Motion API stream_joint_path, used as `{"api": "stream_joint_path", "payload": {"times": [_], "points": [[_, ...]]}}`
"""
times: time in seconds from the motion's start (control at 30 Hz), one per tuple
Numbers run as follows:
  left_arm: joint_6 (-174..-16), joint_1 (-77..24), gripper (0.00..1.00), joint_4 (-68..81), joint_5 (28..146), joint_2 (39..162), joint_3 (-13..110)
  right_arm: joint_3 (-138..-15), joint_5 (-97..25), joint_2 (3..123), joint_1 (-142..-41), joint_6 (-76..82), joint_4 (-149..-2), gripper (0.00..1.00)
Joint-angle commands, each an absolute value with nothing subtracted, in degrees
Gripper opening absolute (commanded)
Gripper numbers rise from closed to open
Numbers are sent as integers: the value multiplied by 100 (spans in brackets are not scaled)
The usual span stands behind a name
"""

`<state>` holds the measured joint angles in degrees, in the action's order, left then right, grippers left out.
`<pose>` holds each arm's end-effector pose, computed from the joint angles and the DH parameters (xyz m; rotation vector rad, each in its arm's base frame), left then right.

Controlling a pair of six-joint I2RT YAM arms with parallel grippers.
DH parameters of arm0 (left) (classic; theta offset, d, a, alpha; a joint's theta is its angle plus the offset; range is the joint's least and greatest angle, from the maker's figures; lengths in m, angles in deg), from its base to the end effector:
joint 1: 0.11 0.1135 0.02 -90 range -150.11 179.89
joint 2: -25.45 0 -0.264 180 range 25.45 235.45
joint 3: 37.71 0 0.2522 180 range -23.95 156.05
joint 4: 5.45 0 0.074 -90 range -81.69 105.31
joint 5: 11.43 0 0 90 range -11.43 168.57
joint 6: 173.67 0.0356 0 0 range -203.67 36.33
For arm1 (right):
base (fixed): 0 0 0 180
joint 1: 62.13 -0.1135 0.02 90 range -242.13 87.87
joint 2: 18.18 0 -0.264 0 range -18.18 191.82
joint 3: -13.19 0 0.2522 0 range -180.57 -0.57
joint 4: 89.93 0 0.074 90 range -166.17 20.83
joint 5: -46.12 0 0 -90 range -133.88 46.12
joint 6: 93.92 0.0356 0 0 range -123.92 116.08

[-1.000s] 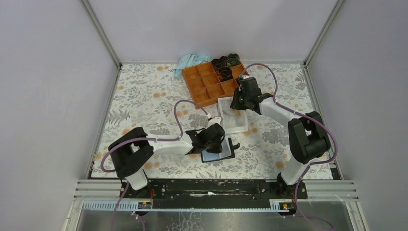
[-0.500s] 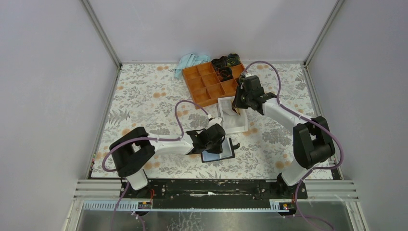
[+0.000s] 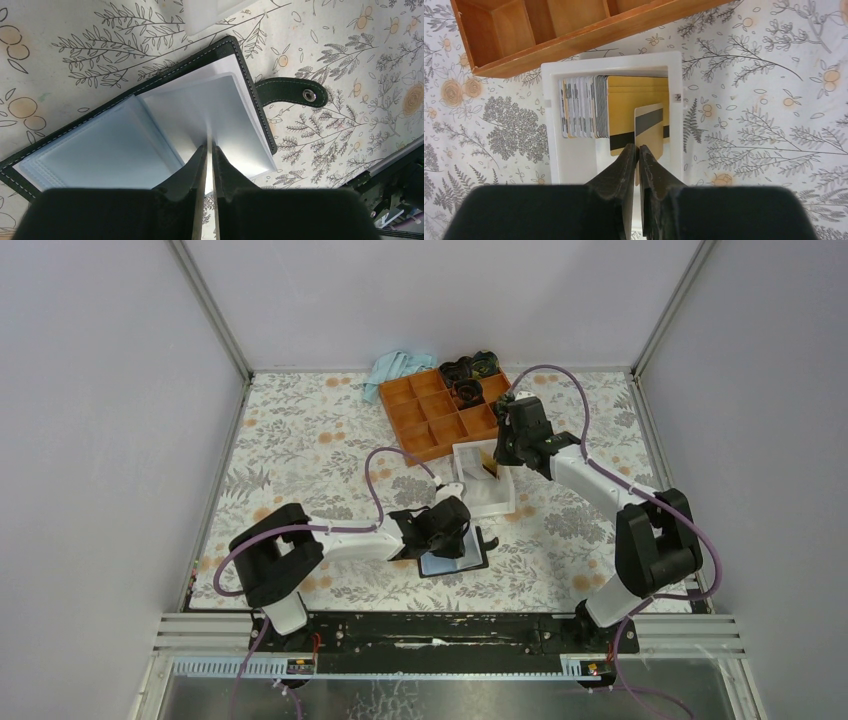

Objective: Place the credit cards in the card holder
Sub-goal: Pick up the credit card from the storage box.

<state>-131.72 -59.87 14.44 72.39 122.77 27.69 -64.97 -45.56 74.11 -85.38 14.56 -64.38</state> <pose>0.1722 -0.2878 0.1560 0.2162 2.5826 -0.6424 0.3307 0.1409 0.2458 -0.0794 2.2861 0.3513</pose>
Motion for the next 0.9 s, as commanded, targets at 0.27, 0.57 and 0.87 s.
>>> {"api": "stream_joint_path", "payload": {"times": [0.27,0.57,0.87], "points": [[-13078,-6037,16,1324,7002,12307,3019,-6698,-5549,6865,-8526,1030,-5938,6],[-12975,-6038,25,1456,6731,12183,3198,-6555,-5628,6416,-8528,1090,-6041,0],[-12952,-6040,36,1565,6386,11757,3301,-6370,-5130,5733,-8533,1444,-6115,0]]}}
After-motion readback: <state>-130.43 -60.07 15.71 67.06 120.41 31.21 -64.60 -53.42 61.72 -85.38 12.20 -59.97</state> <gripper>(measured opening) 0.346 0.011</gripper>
